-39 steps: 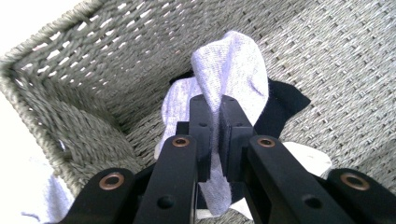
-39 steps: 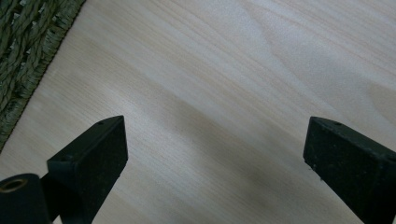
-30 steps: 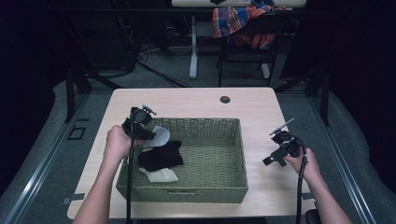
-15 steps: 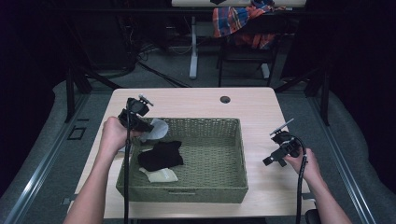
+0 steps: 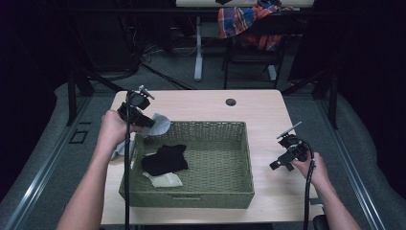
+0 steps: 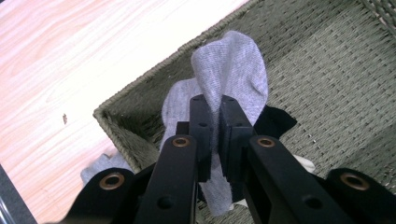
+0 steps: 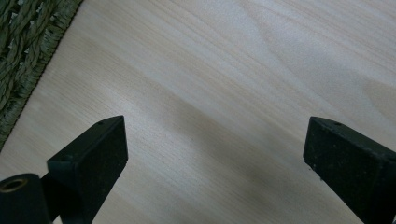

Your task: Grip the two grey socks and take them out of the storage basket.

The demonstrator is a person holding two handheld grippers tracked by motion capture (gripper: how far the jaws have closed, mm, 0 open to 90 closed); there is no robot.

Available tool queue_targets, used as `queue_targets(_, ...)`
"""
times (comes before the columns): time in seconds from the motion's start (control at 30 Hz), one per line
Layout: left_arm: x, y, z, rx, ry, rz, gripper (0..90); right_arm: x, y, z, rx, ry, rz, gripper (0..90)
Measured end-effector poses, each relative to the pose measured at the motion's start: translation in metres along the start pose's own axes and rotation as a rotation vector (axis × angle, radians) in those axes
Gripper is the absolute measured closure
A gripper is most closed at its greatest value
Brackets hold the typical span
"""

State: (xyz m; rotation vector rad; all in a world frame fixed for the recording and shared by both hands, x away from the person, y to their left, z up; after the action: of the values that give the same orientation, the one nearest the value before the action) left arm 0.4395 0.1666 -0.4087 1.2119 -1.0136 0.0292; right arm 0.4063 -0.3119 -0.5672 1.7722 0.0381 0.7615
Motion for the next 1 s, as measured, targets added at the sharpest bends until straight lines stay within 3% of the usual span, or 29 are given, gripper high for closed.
queue_targets(0.2, 0.007, 0.011, -0.009, 0.026, 0.001, 0.008, 85.8, 0.000, 0.000, 0.001, -0.004, 0.004, -0.006, 6.1)
queue_targets(0.27, 0.008, 0.016, -0.014, 0.038, 0.006, 0.010, 85.8, -0.001, -0.002, -0.001, -0.007, -0.020, 0.023, 6.1)
queue_targets(0.47, 0.008, 0.029, -0.029, 0.086, 0.029, 0.009, 86.0, 0.000, 0.001, 0.001, -0.002, 0.003, -0.006, 6.1)
queue_targets(0.57, 0.006, 0.035, -0.038, 0.108, 0.036, 0.001, 86.1, -0.001, -0.001, 0.000, 0.000, -0.014, 0.016, 6.1)
queue_targets(0.67, 0.003, 0.039, -0.049, 0.135, 0.047, -0.016, 86.1, 0.000, 0.001, 0.001, -0.003, 0.004, -0.006, 6.1)
queue_targets(0.7, 0.002, 0.040, -0.051, 0.141, 0.054, -0.013, 86.1, 0.000, -0.001, 0.000, -0.006, -0.016, 0.020, 6.1)
queue_targets(0.87, -0.006, 0.040, -0.067, 0.164, 0.082, -0.024, 86.1, 0.000, -0.001, 0.001, -0.003, -0.010, 0.003, 6.1)
queue_targets(1.0, -0.014, 0.039, -0.077, 0.183, 0.105, -0.026, 86.1, 0.000, -0.001, 0.000, -0.014, -0.024, 0.024, 6.1)
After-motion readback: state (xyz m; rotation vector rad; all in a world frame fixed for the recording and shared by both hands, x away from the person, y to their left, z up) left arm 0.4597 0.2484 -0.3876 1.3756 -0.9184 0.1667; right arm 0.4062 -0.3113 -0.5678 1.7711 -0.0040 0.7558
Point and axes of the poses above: each handheld gripper's, and its own axes: y roughly backward along the jaws, x roughly out of its top, z roughly to its right, the point moved 4 cm from there along -y, roughly forward along the jaws, and after that the axes turned 15 degrees about z, right-handed, at the moved point
